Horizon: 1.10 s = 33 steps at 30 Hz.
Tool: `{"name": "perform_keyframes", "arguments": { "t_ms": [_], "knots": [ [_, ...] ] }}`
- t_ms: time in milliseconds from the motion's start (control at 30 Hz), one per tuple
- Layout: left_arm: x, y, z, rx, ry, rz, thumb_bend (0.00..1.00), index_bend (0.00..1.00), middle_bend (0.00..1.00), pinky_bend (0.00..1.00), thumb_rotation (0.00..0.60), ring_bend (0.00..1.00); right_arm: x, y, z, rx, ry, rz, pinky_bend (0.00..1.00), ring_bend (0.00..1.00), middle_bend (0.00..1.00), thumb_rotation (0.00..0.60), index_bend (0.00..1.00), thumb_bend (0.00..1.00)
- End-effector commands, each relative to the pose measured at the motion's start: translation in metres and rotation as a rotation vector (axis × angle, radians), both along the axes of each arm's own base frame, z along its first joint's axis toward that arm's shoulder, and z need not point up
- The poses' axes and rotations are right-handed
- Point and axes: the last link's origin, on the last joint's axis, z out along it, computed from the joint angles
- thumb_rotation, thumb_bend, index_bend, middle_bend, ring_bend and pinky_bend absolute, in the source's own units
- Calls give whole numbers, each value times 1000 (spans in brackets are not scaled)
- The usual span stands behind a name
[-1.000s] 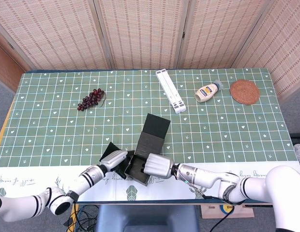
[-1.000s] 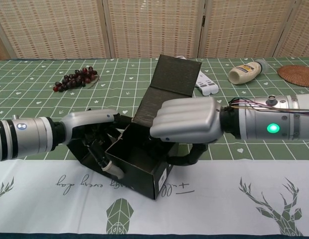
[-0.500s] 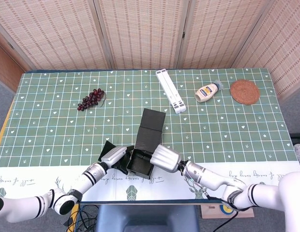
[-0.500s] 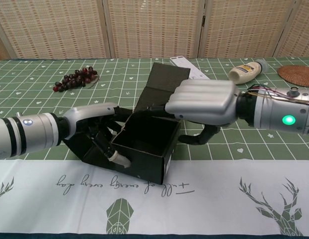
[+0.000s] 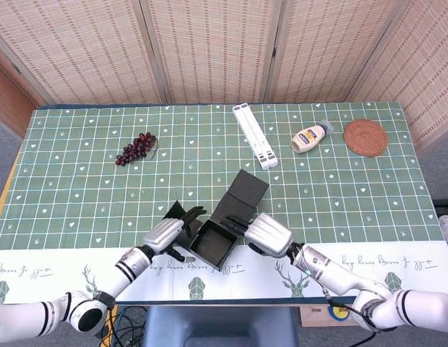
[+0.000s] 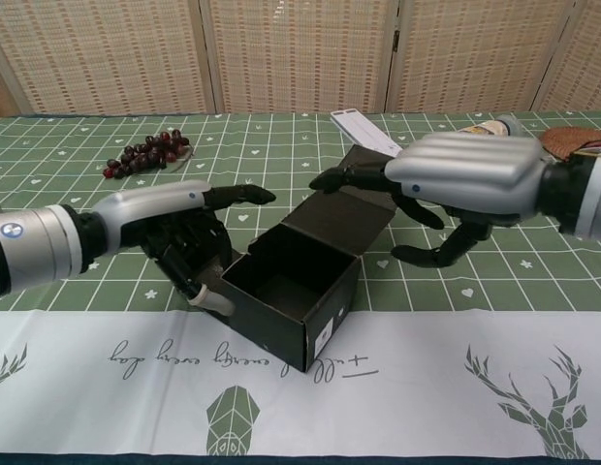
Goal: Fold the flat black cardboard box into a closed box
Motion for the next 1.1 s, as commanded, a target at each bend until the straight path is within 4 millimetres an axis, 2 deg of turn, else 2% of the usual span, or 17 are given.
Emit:
{"name": "perform_keyframes", "arguments": {
  "t_ms": [33, 300, 500, 667, 767, 867, 1100],
  "knots": [
    [-3, -1, 11, 35, 2, -11, 91, 4, 0, 828, 600, 425, -17, 10, 12, 19, 2, -76, 990, 726, 128, 600, 0, 458],
    [-11, 0, 39, 138, -3, -23, 91, 0, 0, 828, 600, 420, -49, 25, 16, 85, 56, -218, 991, 726, 165, 600, 0, 458],
    [-18, -4, 53, 174, -21, -6, 91, 0, 0, 828, 600, 420, -52, 10, 3, 113, 103, -275, 991, 726, 192, 600, 0, 458],
    [-24, -8, 61, 187, -37, 5, 91, 0, 0, 828, 600, 414, -40, -12, -15, 124, 107, -300, 991, 726, 193, 600, 0, 458],
    [-26, -9, 64, 191, -41, 10, 91, 0, 0, 828, 600, 414, -30, -26, -24, 114, 100, -298, 991, 726, 156, 600, 0, 458],
    [-30, -10, 67, 193, -49, 21, 91, 0, 0, 828, 600, 414, -15, -41, -34, 108, 76, -303, 992, 726, 109, 600, 0, 458],
    [-36, -10, 71, 195, -55, 36, 91, 0, 0, 828, 600, 414, 16, -69, -54, 94, -11, -339, 992, 723, 71, 600, 0, 458]
  ]
}}
